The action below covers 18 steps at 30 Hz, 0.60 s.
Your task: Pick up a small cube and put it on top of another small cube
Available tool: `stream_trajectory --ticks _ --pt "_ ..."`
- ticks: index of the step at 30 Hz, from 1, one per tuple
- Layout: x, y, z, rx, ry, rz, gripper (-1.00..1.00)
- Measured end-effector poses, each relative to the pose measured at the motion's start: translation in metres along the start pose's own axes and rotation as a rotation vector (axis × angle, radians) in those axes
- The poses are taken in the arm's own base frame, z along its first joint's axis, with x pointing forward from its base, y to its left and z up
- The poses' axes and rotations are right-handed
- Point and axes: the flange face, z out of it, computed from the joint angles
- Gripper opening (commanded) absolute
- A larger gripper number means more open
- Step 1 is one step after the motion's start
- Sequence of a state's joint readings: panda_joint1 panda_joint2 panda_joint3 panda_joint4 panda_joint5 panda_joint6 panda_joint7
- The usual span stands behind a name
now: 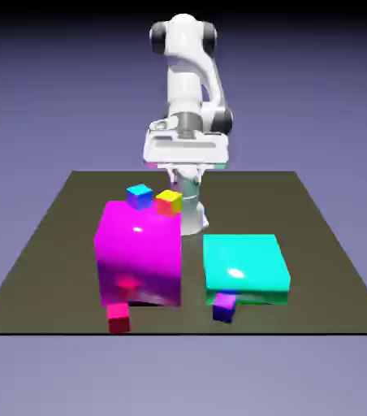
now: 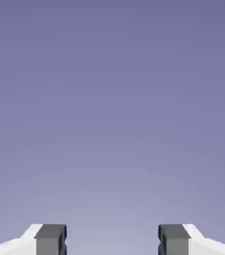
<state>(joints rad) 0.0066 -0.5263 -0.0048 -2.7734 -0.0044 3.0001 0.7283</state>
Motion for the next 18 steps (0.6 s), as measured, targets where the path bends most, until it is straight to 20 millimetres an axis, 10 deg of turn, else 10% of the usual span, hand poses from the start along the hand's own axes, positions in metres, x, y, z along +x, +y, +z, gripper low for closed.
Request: stream_trajectory --ticks 18 --pt "0.069 0.052 0.190 -0.470 -0.474 -0.107 0.00"
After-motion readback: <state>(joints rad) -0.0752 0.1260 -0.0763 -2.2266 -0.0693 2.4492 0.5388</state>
